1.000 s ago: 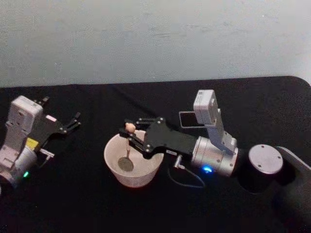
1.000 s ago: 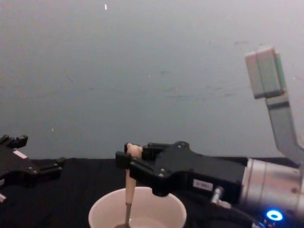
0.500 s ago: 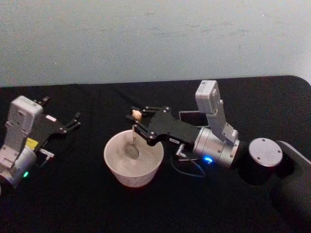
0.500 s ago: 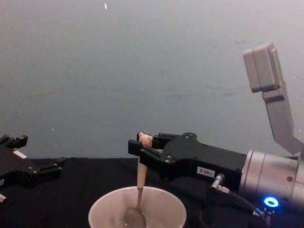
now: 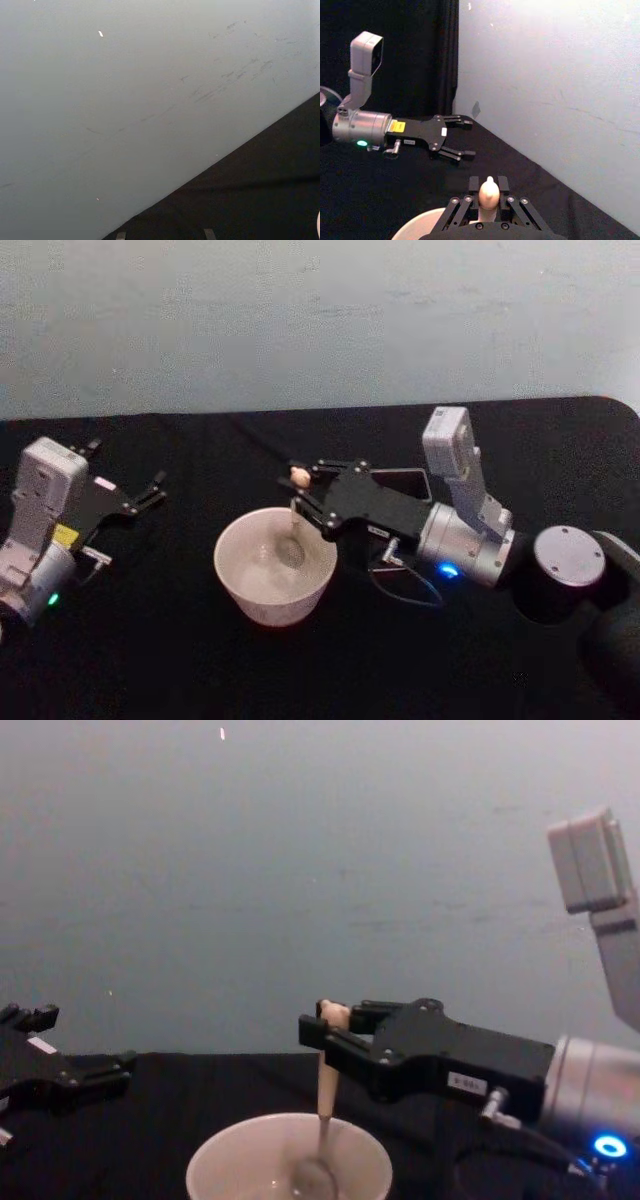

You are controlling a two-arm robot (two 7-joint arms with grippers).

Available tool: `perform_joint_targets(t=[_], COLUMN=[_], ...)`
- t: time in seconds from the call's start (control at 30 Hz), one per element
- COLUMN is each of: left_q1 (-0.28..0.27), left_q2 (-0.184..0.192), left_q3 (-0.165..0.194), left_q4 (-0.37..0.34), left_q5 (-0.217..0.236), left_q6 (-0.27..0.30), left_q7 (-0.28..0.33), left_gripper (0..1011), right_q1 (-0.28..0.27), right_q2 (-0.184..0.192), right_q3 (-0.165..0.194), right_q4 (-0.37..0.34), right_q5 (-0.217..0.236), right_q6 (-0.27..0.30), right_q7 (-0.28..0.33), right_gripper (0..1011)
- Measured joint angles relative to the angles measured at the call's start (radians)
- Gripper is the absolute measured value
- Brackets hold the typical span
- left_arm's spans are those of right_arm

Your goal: Pick up the stirring spoon with one hand, stir inside the cup, then place it back in its original position.

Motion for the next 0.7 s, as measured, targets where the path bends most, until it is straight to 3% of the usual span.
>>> perform_joint_targets(t=[0.47, 0.7], left_q1=[0.0, 0.0], left_q2=[0.0, 0.0], left_q3=[0.0, 0.0], left_q4=[0.0, 0.0], left_q5=[0.0, 0.0], left_q6=[0.0, 0.0], left_q7=[0.0, 0.0], left_gripper=[1001, 1001], right_q1=[-0.053, -0.058], right_q2=[0.071, 0.066], right_q3=[-0.011, -0.034], right_q4=[-0.102, -0.119], right_q5=[0.021, 0.036], right_q6=[0.018, 0.026], right_q7=[0.054, 0.072], right_gripper=[214, 214])
